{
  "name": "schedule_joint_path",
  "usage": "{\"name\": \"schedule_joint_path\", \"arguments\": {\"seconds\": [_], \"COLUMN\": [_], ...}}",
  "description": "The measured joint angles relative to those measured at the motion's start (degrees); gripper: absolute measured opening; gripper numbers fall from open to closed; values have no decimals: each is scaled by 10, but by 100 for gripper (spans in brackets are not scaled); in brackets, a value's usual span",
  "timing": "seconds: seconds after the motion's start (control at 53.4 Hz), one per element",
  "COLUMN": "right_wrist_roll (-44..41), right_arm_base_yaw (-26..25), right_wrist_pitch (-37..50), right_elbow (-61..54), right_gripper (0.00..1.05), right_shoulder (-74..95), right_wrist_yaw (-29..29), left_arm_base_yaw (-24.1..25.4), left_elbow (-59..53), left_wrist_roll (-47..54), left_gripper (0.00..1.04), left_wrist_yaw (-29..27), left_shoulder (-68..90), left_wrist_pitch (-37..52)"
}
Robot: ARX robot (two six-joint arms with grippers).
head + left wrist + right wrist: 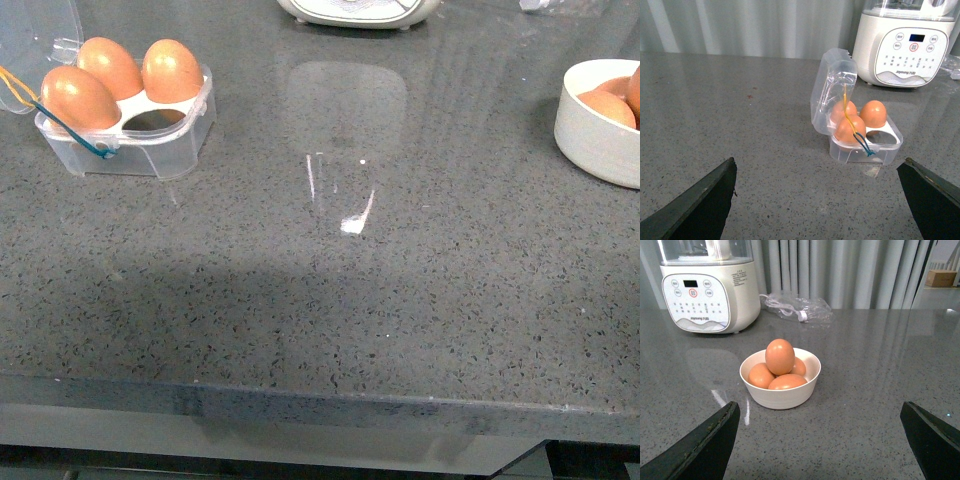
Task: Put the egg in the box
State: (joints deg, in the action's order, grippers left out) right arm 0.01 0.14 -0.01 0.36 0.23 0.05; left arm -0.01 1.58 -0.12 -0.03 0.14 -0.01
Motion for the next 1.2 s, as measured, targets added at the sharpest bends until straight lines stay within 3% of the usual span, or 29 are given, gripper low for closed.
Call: {"name": "schedule_joint_path", "arguments": {"seconds": [1.198], "right_wrist_roll": [0], "right_arm_base_yaw": [0], "right_wrist_pitch": [0], "right_elbow": [0], "right_gripper": [97], "right_shoulder": [0], "right_wrist_yaw": [0], "left_arm_base_yaw": [0], "left_elbow": [0], "left_wrist_roll": [0], "left_gripper": [98], "left_wrist_yaw": [0], "left_shoulder": [0], "left_wrist_pitch": [0]}}
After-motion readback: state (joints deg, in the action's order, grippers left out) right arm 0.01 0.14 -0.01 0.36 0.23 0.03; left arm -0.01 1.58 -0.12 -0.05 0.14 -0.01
